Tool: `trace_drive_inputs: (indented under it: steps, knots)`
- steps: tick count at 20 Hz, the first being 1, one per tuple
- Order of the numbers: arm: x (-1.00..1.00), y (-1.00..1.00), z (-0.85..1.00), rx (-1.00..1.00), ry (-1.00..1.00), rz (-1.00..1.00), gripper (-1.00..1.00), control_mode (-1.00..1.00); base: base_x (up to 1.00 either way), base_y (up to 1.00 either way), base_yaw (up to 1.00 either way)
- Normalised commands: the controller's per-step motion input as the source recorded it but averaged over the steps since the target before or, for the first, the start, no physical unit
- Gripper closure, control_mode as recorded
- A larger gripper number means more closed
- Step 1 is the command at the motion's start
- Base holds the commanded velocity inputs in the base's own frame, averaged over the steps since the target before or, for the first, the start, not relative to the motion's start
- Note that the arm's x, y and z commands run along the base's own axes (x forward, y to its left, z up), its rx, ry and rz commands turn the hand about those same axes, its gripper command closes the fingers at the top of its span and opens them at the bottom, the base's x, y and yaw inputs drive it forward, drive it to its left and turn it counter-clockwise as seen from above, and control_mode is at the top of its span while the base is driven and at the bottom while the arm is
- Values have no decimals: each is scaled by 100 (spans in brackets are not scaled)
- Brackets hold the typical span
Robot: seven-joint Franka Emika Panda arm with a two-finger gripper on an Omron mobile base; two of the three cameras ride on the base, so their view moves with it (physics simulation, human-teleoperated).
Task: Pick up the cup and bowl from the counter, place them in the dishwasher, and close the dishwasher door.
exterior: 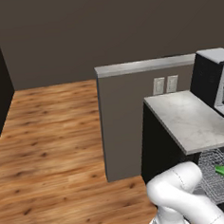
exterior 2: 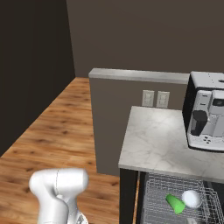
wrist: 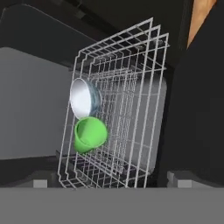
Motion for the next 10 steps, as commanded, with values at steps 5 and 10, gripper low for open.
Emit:
trace_drive_inputs:
  steps: [5, 10]
  knots:
    - [-51, 32, 0, 0, -12, 0, -100, -100, 0, 0, 0]
    - [-49, 19, 2, -1, -13, 1, -100, -100, 0, 0, 0]
